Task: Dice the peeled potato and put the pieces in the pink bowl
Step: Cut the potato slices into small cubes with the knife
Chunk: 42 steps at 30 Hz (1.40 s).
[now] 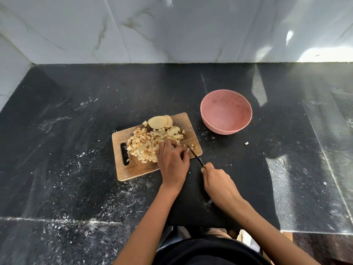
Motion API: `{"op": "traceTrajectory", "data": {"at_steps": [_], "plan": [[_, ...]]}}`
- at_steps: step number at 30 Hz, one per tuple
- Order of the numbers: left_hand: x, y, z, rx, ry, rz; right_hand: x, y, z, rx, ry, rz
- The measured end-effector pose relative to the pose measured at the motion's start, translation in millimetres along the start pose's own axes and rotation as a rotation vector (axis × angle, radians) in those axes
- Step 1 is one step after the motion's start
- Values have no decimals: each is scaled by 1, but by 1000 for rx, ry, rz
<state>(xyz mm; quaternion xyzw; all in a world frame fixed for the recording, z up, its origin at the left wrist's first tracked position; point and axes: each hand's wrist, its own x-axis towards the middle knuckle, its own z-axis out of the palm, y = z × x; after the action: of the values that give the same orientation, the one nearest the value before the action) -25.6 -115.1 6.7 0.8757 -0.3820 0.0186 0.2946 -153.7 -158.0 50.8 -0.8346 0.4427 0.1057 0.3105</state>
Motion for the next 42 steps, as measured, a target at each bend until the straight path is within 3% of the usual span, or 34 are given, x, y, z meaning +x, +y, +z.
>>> {"op": "traceTrajectory", "data": {"at_steps": [13, 21, 31, 35, 42], "plan": [[-1, 2, 1, 9, 1, -28, -17, 8, 1, -60, -49, 60], [12, -19, -25, -76, -1, -51, 24, -4, -20, 176, 308, -126], [23, -26, -47, -179, -16, -70, 78, -29, 11, 310, 373, -303], [29, -29, -55, -146, -8, -62, 88, -33, 6, 394, 490, -300], [35, -43, -56, -139, -48, -104, 110, -51, -2, 171, 254, -351]]}}
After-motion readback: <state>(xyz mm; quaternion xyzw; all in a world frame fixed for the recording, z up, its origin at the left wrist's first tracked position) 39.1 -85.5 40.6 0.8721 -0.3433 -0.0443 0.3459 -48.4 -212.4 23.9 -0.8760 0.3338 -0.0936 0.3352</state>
